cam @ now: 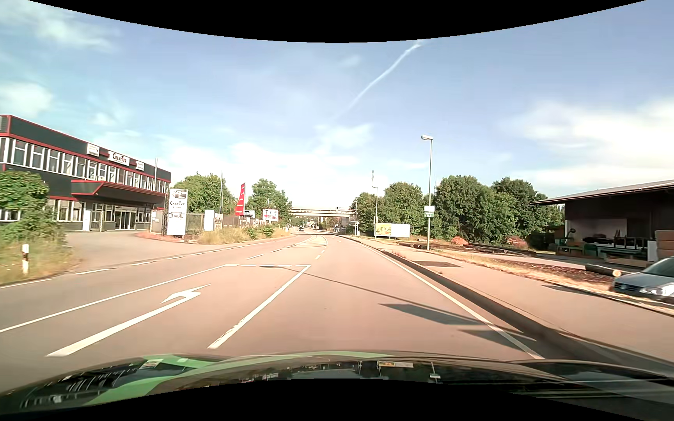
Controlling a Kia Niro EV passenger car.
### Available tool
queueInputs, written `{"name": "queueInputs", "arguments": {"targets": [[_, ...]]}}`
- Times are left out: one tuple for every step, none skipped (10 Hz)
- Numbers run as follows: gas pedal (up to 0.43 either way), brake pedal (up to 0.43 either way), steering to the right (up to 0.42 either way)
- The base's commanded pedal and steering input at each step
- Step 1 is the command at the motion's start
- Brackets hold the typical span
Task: Follow the waypoints while adhering to traffic rules and regulations
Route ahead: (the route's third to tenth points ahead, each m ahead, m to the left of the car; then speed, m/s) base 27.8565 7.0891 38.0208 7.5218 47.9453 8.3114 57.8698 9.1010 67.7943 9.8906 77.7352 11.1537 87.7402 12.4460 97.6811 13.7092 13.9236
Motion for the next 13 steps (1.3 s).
{"name": "queueInputs", "arguments": {"targets": [[0.197,0.0,-0.006],[0.189,0.0,-0.006],[0.169,0.0,-0.007],[0.157,0.0,-0.008],[0.15,0.0,-0.009],[0.15,0.0,-0.01],[0.157,0.0,-0.01],[0.157,0.0,-0.01],[0.157,0.0,-0.01],[0.169,0.0,-0.01],[0.169,0.0,-0.01],[0.169,0.0,-0.01],[0.169,0.0,-0.01]]}}
